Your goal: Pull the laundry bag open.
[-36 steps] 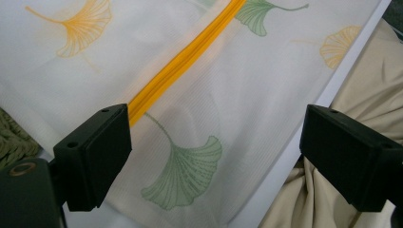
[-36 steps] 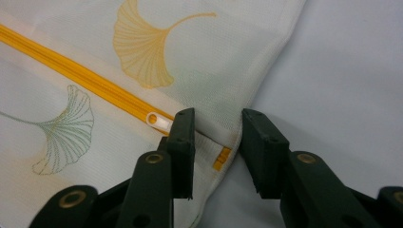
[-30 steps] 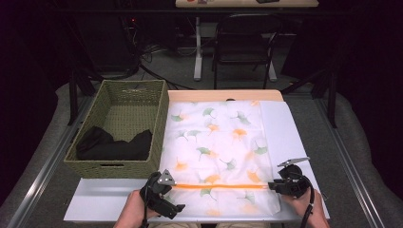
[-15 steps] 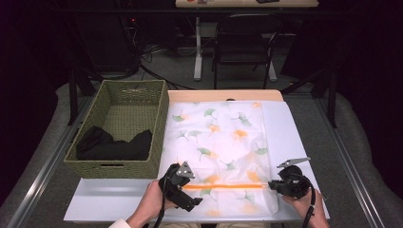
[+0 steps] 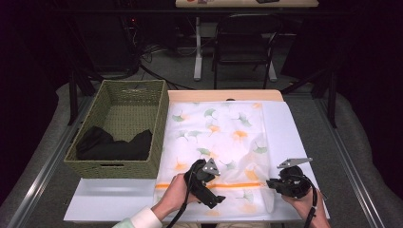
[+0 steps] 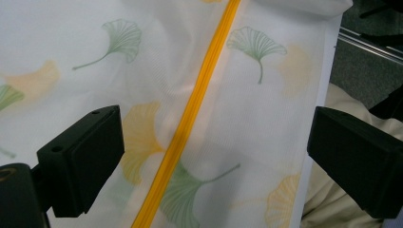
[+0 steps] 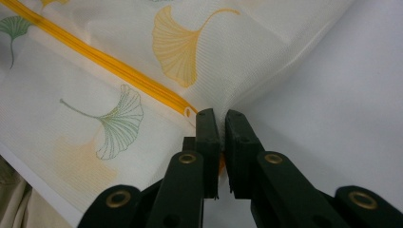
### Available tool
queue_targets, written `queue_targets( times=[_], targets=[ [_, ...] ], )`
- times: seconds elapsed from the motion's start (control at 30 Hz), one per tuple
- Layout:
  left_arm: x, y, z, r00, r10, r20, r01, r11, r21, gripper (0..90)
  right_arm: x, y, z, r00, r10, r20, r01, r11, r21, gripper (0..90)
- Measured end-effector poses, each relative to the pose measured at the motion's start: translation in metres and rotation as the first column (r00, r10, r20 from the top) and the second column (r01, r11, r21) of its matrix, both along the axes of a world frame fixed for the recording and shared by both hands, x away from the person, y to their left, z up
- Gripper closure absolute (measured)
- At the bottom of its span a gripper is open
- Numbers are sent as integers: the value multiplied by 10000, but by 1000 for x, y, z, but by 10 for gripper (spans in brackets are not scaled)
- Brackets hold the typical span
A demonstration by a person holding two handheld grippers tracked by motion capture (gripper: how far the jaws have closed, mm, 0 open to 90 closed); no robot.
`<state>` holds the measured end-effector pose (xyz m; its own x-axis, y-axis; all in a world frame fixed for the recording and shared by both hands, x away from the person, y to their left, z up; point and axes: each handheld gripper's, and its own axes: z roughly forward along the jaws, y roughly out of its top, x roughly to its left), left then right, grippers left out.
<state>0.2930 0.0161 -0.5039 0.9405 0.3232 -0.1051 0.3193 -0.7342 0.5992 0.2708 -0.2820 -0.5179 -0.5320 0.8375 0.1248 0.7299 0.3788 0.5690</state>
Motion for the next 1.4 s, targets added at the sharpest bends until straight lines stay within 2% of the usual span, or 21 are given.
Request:
queue_targets(
  times=[0.13, 0.3, 0.5, 0.6, 0.77, 0.87, 0.9, 0.93, 1.07, 1.13, 1.2, 1.23, 1.27, 1.3, 1.37, 1.4],
  targets=[
    [0, -14, -1, 9991, -412, 80, 413, 9991, -54, 53, 1, 0, -1, 10000, 48, -35, -47, 9999, 96, 852],
    [2, -34, -4, 9957, -915, 126, 917, 9957, -158, 65, 1, 1, -1, 9998, 188, -42, -188, 9998, -16, 852],
    [5, -53, -8, 9916, -1291, 103, 1292, 9916, -47, 73, 0, 1, 0, 9997, 234, 55, -234, 9997, -30, 852],
    [6, -61, -9, 9881, -1526, 172, 1527, 9883, -46, 136, 1, 0, 0, 9993, 333, 187, -333, 9994, -38, 853],
    [8, -74, -12, 9809, -1942, 116, 1942, 9810, 17, 183, 0, 1, 0, 9994, 314, 136, -314, 9995, -2, 853],
    [9, -81, -14, 9800, -1987, 96, 1987, 9801, 45, 249, 0, 0, 0, 9991, 366, 228, -367, 9993, 16, 853],
    [8, -83, -15, 9811, -1933, 125, 1933, 9811, 48, 304, 0, 1, 0, 9991, 339, 239, -340, 9994, 31, 853],
    [9, -86, -16, 9790, -2032, 164, 2031, 9791, 107, 327, 1, 0, 1, 9990, 363, 257, -363, 9993, 5, 853],
    [13, -93, -20, 9795, -2016, 53, 2017, 9794, -90, 399, 1, 1, 2, 9985, 428, 329, -430, 9991, 45, 854],
    [16, -97, -22, 9804, -1966, 77, 1966, 9805, -33, 445, 0, 0, 3, 9986, 400, 355, -405, 9991, 119, 855],
    [18, -101, -24, 9821, -1881, -61, 1879, 9819, -256, 481, 0, 1, 3, 9985, 422, 350, -427, 9990, 135, 855],
    [20, -102, -24, 9817, -1905, -22, 1905, 9817, -70, 501, 0, 1, 4, 9982, 438, 398, -445, 9989, 171, 855],
    [21, -104, -26, 9818, -1899, -75, 1897, 9815, -272, 511, 0, 0, 4, 9979, 478, 444, -486, 9987, 166, 855],
    [22, -106, -27, 9826, -1852, -127, 1848, 9823, -302, 522, 0, 0, 5, 9979, 461, 448, -471, 9986, 228, 855],
    [24, -109, -28, 9823, -1870, -85, 1869, 9823, -145, 559, 0, 0, 6, 9977, 496, 468, -509, 9983, 280, 856],
    [25, -110, -30, 9810, -1925, -253, 1917, 9809, -317, 568, 0, 1, 6, 9980, 459, 430, -473, 9984, 302, 856]
  ],
)
